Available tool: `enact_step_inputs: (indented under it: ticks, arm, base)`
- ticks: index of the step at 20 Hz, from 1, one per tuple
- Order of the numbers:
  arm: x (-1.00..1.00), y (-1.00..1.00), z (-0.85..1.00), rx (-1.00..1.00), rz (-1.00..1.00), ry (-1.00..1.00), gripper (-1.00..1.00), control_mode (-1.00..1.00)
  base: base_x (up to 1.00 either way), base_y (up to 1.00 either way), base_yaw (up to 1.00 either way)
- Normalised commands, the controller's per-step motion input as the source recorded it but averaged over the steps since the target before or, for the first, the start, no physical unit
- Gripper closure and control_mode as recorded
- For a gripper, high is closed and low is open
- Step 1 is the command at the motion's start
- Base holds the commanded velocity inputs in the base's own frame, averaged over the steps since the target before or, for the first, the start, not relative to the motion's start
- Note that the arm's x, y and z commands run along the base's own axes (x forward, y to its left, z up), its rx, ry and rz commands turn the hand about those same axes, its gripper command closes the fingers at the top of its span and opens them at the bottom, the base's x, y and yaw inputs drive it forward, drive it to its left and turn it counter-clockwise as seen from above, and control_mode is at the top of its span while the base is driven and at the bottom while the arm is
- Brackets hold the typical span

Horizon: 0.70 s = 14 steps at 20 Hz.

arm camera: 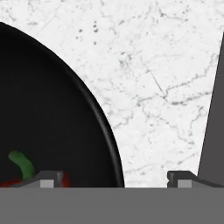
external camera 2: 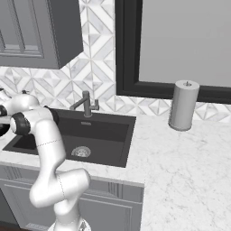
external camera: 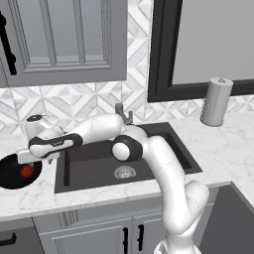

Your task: Pick the bell pepper from the sink and place it in the bowl. Then pick the bowl and place it in the microwave. Then close the microwave door and press the start button.

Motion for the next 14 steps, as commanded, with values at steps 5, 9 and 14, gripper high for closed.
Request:
enact_step_inputs:
  ticks: [5, 9, 14]
  arm:
    - [0.00, 0.05, -0.54, 0.00, 0.00, 0.00, 1.00, -1.00]
    - [0.00, 0.15, -0.45, 0.00, 0.00, 0.00, 1.00, -1.00]
    - [0.00, 0.08, -0.10, 0.00, 0.00, 0.00, 1.00, -1.00]
  base:
    - [0.00, 0.00, 0.00]
    - [0.00, 0.00, 0.00]
    - [0.00, 0.00, 0.00]
